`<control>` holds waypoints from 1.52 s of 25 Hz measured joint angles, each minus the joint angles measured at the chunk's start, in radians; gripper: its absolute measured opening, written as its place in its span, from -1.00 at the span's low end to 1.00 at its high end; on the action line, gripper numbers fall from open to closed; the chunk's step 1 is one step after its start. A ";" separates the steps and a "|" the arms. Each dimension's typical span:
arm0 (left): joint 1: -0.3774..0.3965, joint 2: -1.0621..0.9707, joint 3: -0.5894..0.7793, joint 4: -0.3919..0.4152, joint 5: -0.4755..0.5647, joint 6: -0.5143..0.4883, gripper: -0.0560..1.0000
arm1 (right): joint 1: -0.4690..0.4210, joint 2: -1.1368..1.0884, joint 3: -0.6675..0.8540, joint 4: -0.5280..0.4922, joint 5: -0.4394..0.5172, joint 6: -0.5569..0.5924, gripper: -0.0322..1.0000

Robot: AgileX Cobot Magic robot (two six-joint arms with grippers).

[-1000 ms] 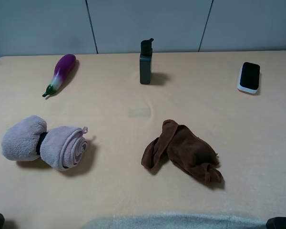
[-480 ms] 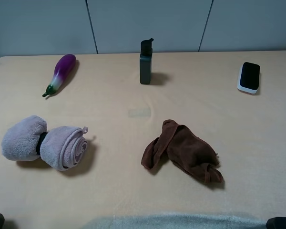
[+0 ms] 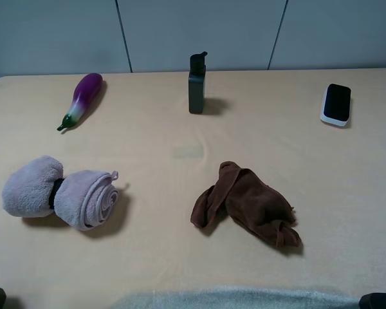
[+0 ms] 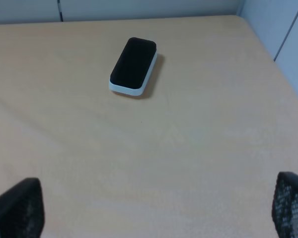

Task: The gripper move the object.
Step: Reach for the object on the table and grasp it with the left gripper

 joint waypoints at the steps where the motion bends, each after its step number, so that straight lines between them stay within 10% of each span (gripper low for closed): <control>1: 0.000 0.006 -0.007 0.007 0.000 -0.005 0.99 | 0.000 0.000 0.000 0.000 0.000 0.000 0.40; 38: 0.000 1.182 -0.512 0.018 -0.150 -0.113 0.96 | 0.000 0.000 0.000 0.000 0.000 0.000 0.40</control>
